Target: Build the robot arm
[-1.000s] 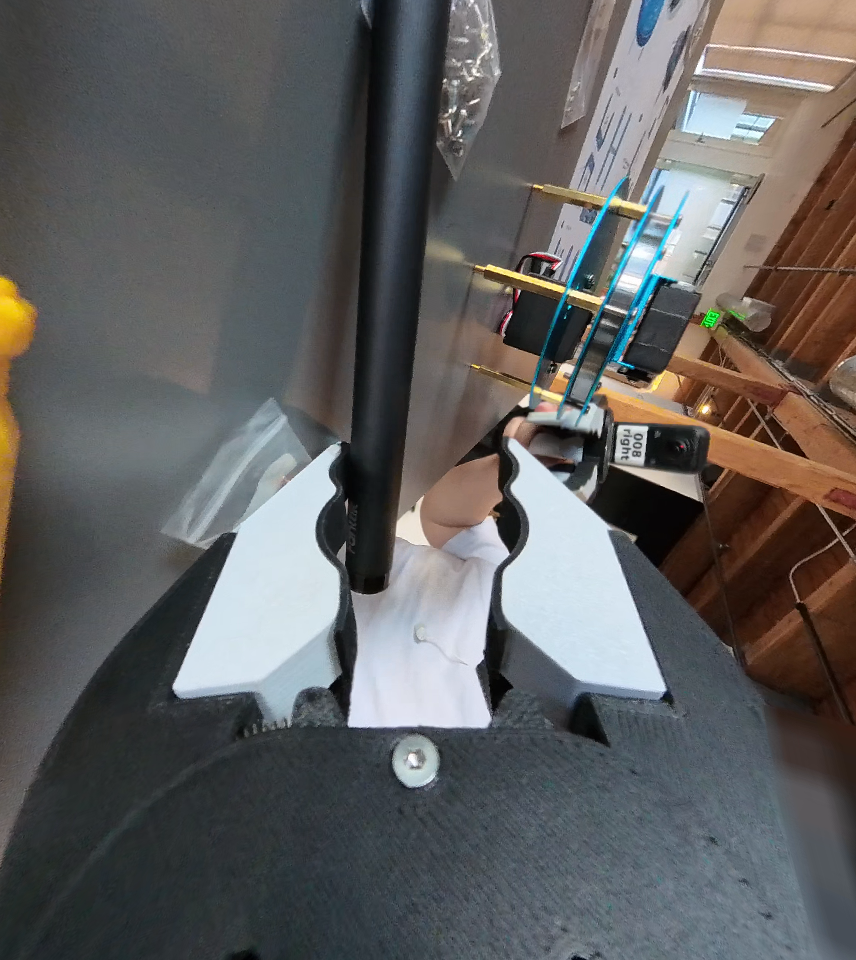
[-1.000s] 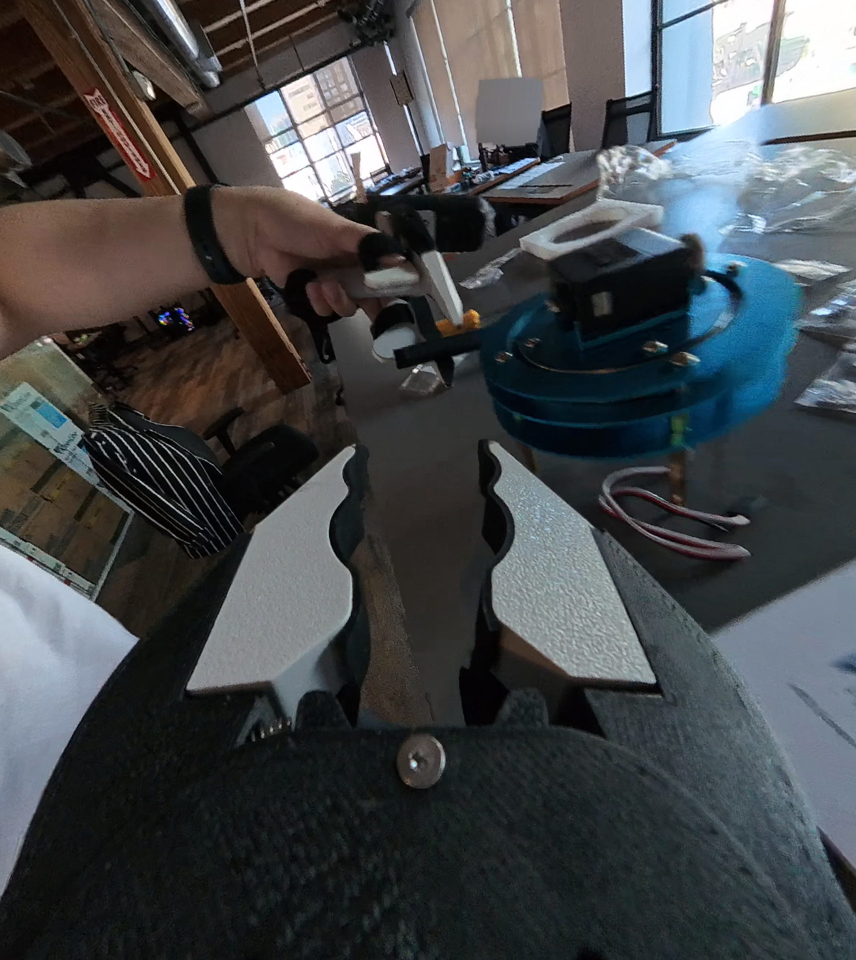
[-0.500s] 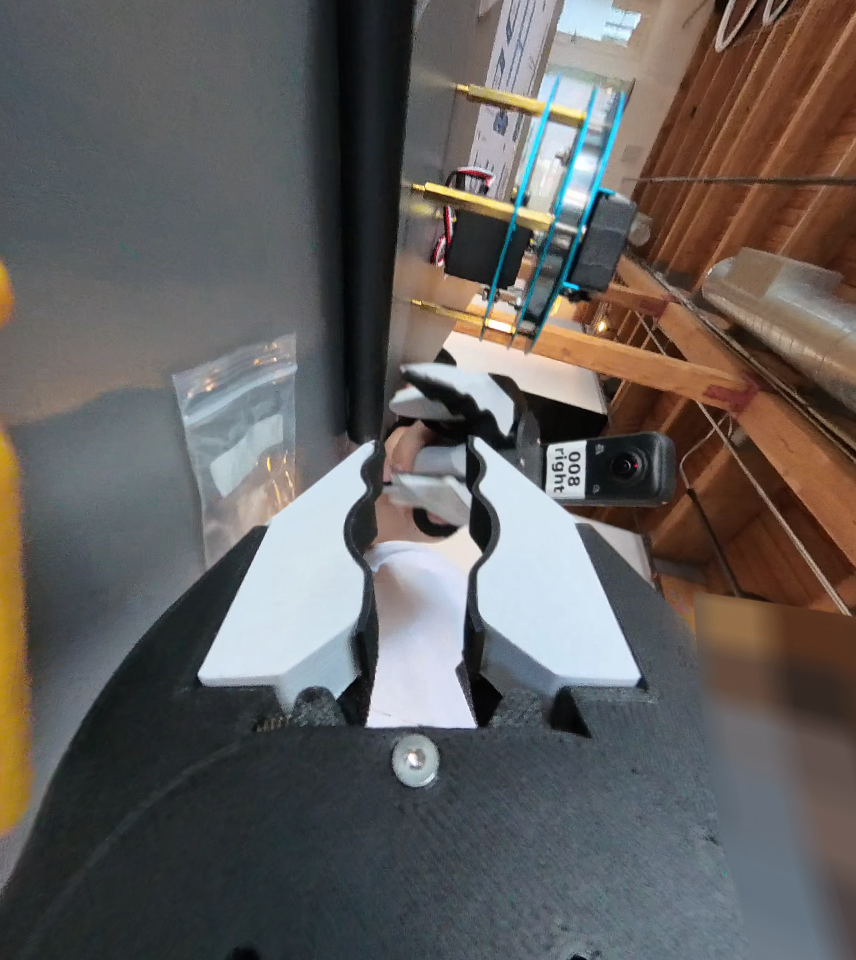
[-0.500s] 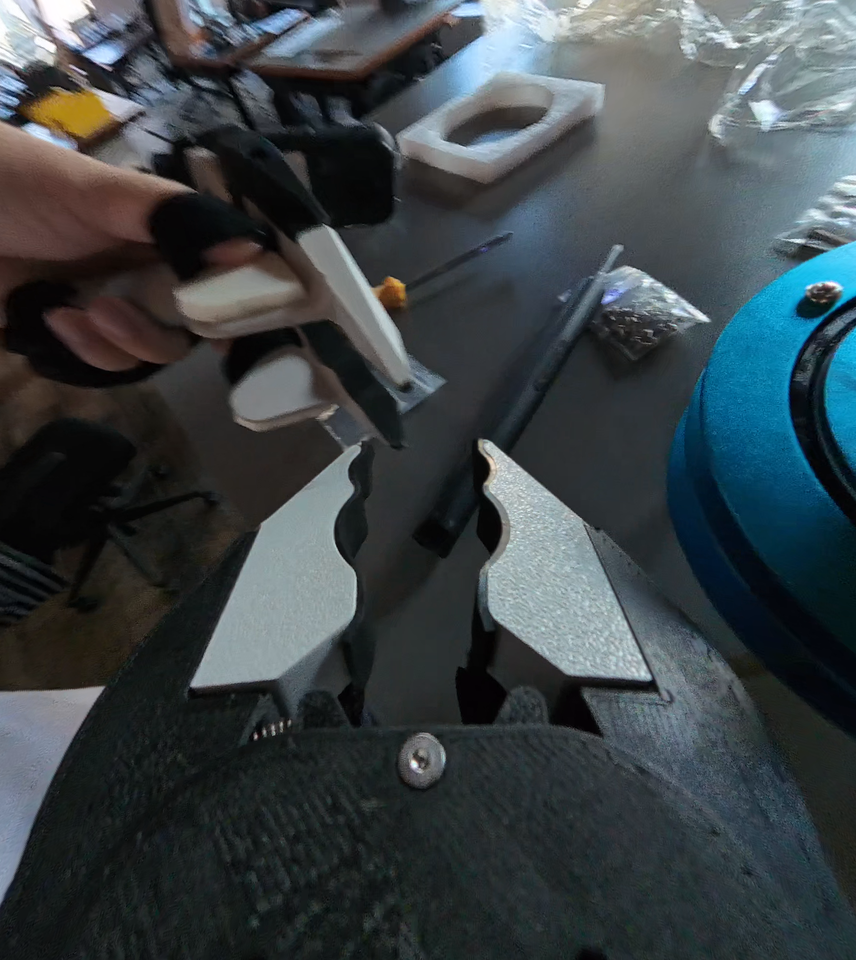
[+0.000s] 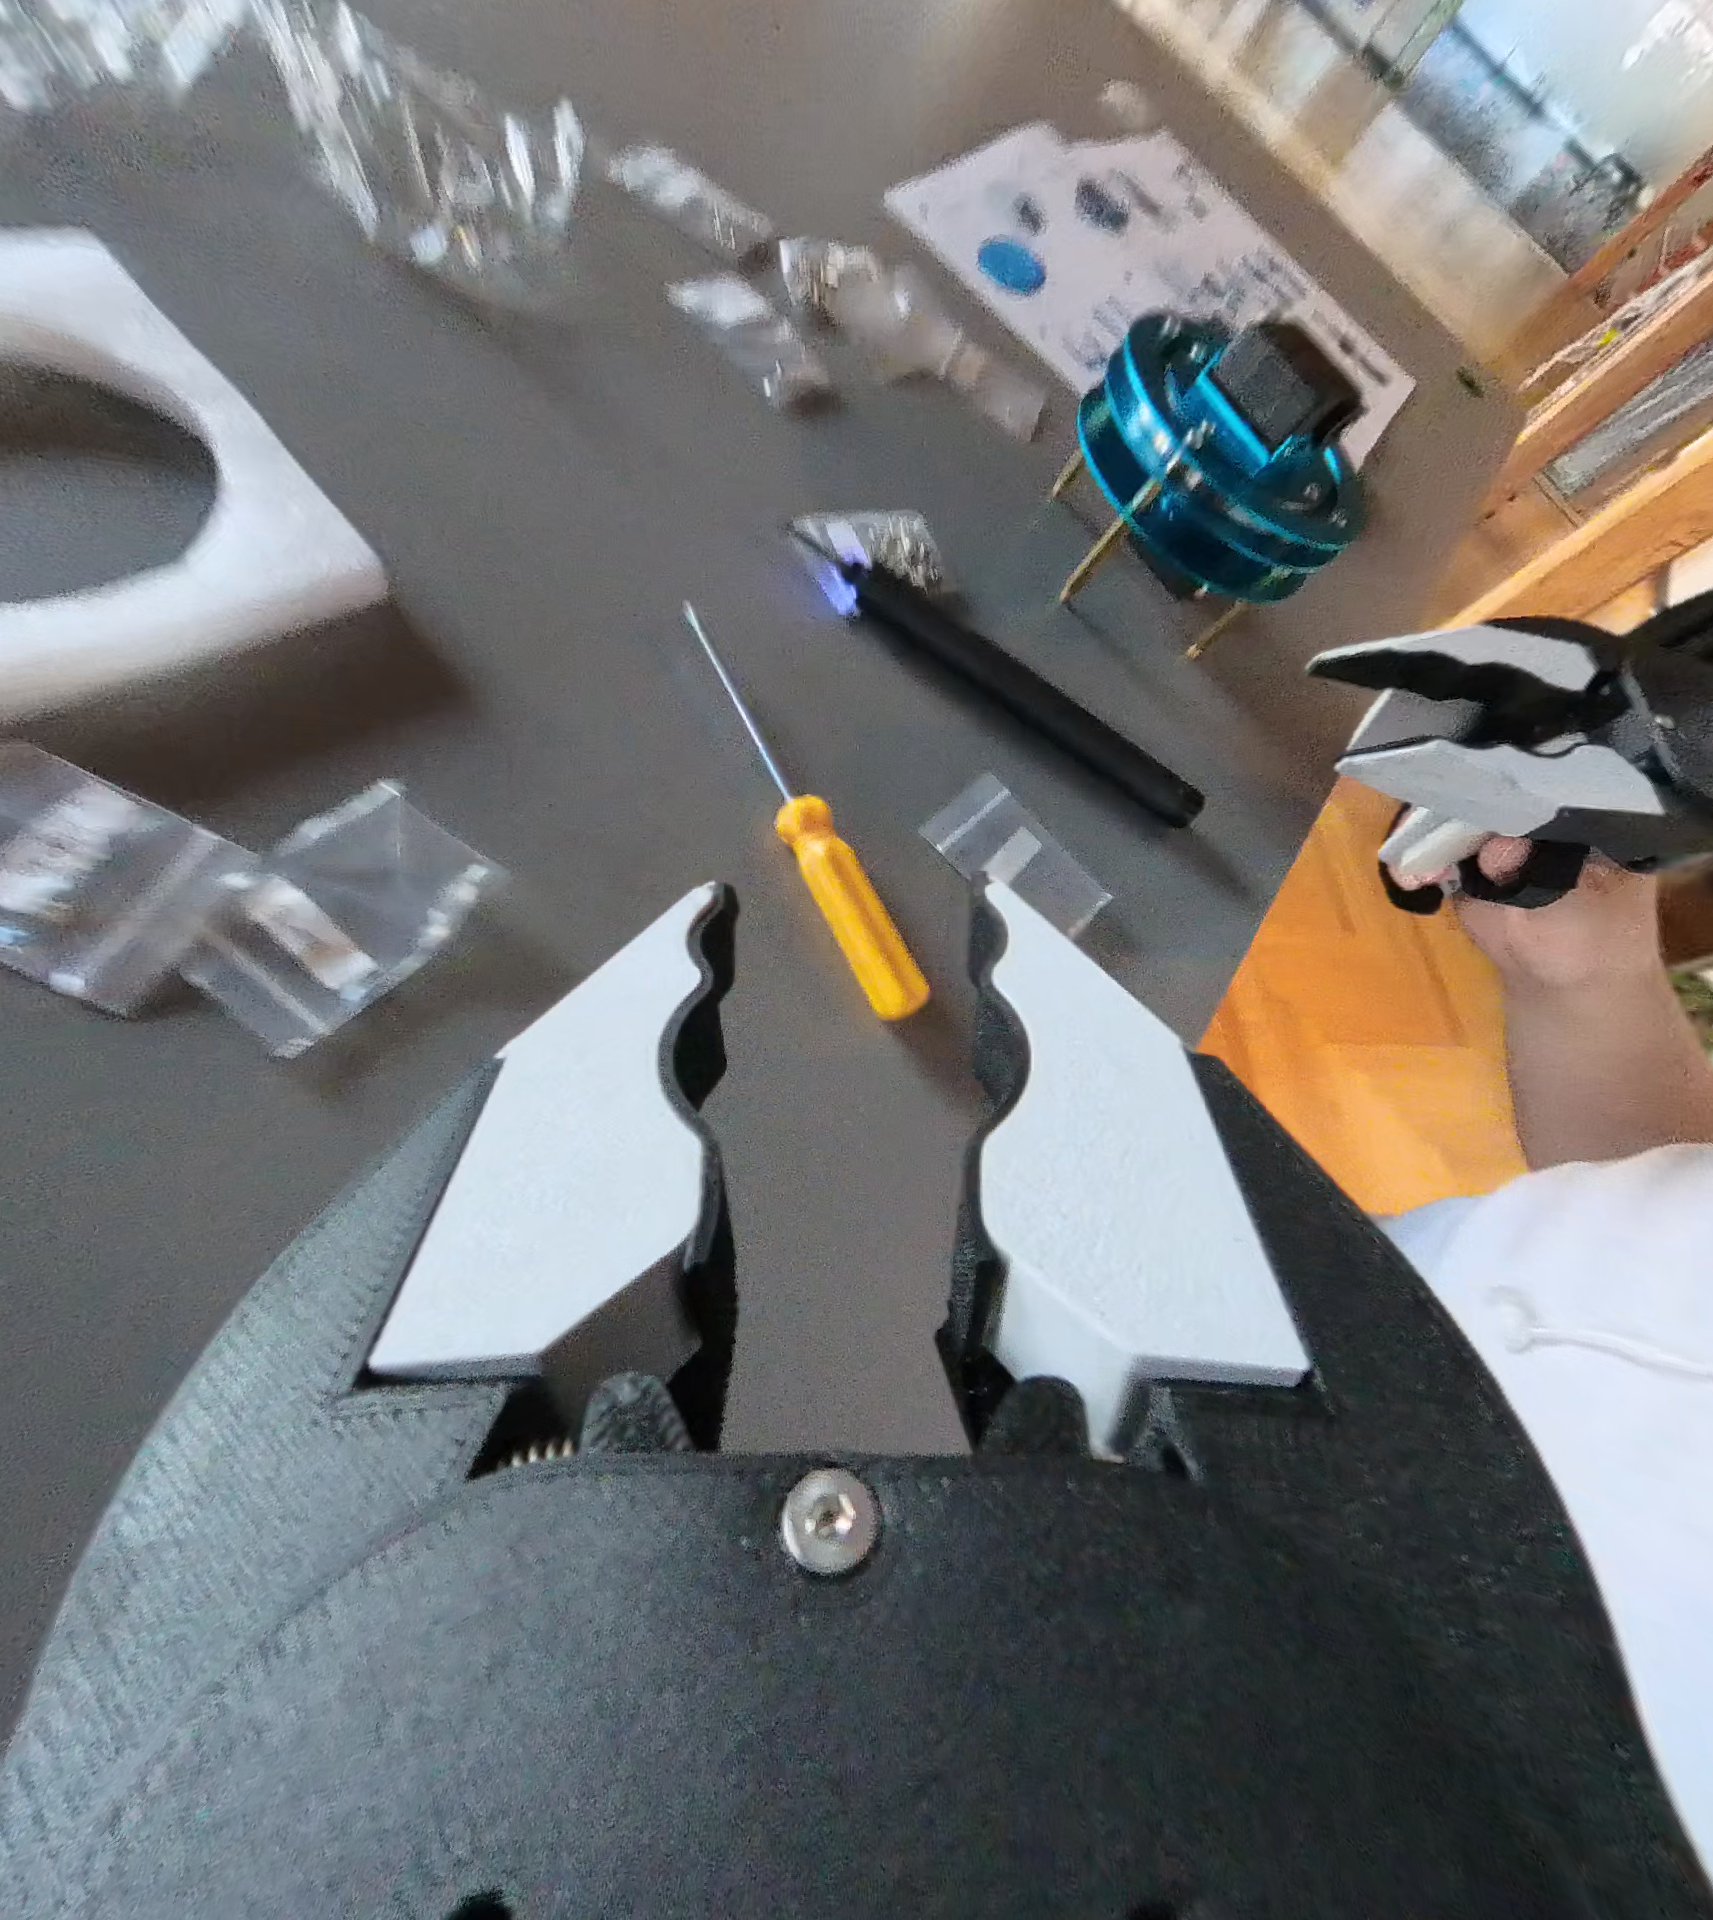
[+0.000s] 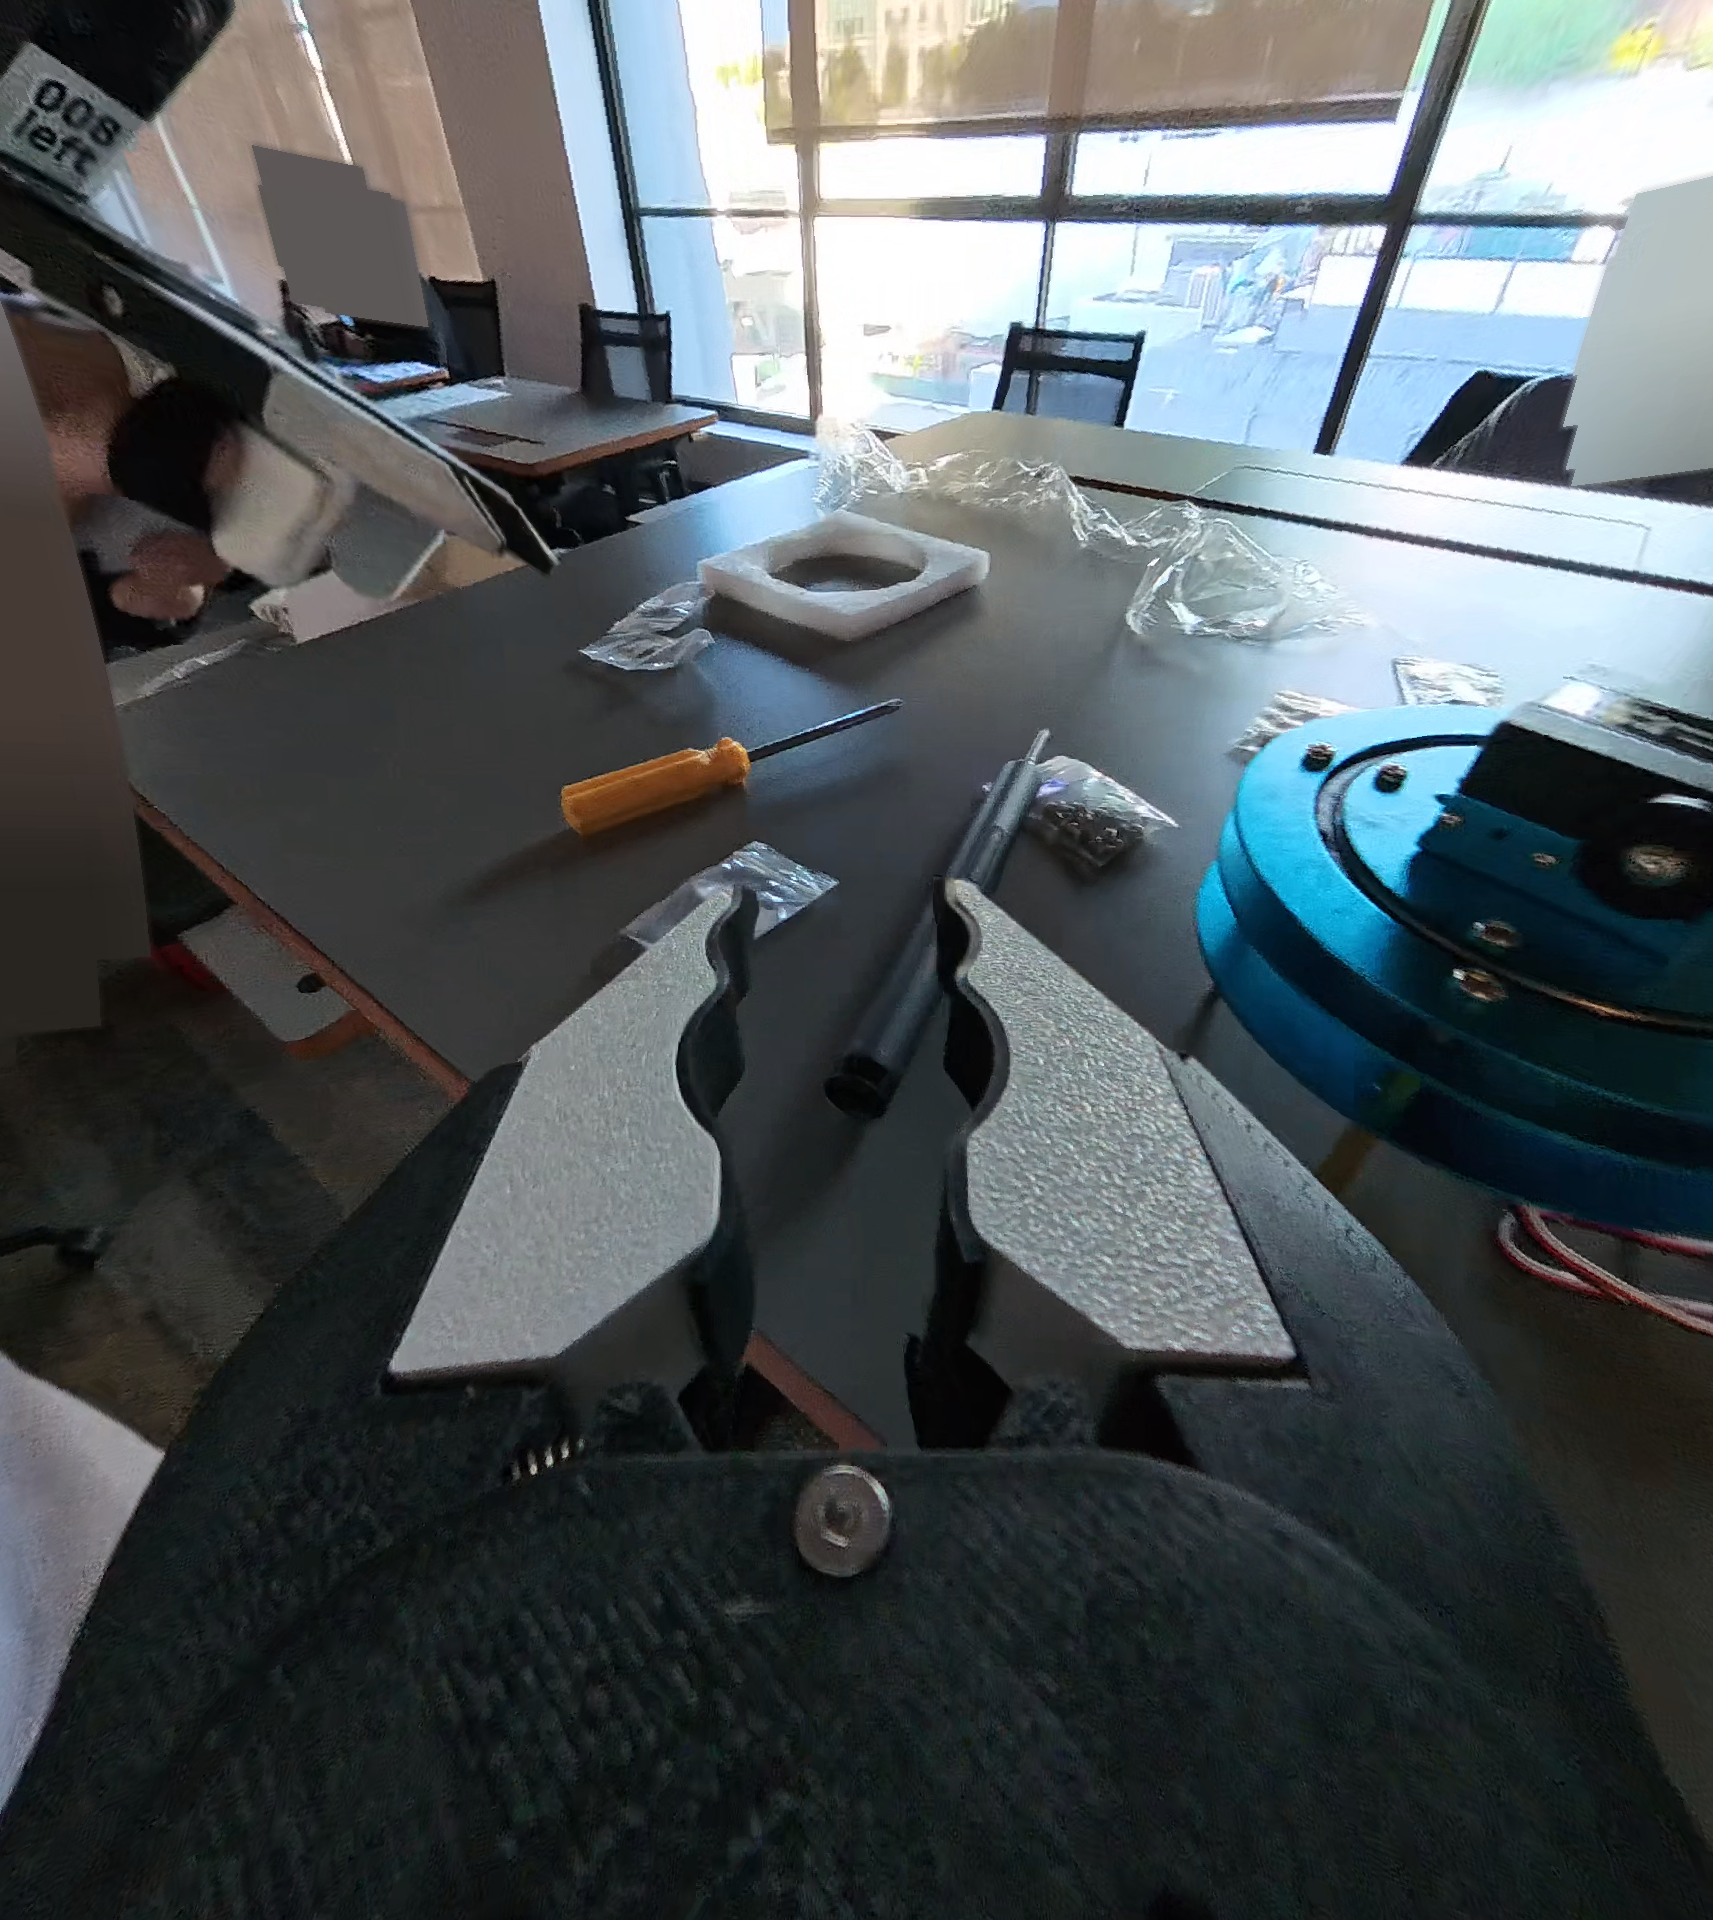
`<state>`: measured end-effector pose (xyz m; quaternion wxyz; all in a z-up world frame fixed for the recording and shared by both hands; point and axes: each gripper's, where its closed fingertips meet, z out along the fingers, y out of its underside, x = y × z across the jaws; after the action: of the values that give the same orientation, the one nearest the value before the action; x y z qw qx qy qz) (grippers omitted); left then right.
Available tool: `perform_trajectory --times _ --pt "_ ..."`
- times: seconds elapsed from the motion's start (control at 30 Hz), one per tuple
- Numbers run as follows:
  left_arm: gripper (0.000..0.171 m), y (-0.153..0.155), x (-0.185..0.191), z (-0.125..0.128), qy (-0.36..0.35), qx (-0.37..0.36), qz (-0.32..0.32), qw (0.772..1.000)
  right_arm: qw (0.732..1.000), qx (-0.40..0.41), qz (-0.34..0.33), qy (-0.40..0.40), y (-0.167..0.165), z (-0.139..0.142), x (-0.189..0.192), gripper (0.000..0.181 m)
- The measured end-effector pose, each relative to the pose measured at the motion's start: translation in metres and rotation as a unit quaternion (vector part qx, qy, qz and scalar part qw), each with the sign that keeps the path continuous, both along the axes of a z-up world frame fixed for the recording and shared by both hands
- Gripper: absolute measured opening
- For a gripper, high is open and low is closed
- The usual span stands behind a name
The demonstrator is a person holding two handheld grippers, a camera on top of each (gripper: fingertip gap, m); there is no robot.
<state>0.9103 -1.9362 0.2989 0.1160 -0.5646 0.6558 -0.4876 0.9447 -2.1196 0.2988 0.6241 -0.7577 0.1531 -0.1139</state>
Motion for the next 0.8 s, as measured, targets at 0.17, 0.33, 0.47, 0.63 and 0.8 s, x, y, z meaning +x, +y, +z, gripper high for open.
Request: perform_trajectory --times 0.17,0.33,0.47,0.63,0.8 --pt "0.041 -0.039 0.015 -0.046 0.113 0.067 -0.01 0.991 1.0 -0.021 -0.014 0.018 -0.012 -0.009 0.001 0.034" --pt "0.033 -0.035 0.025 -0.073 0.172 0.256 0.015 0.951 0.999 0.013 -0.018 0.047 -0.025 -0.011 0.001 0.034" --pt "0.028 -0.033 0.031 -0.077 0.207 0.277 0.025 0.938 0.997 0.043 -0.046 0.045 -0.046 -0.016 0.002 0.034" --pt "0.017 -0.034 0.031 -0.077 0.213 0.293 -0.017 0.932 0.989 0.121 -0.048 0.068 -0.052 -0.009 -0.003 0.033" --pt "0.017 -0.051 0.027 -0.05 0.156 0.065 -0.043 0.985 0.984 0.166 0.008 0.071 -0.015 0.021 -0.022 0.031"
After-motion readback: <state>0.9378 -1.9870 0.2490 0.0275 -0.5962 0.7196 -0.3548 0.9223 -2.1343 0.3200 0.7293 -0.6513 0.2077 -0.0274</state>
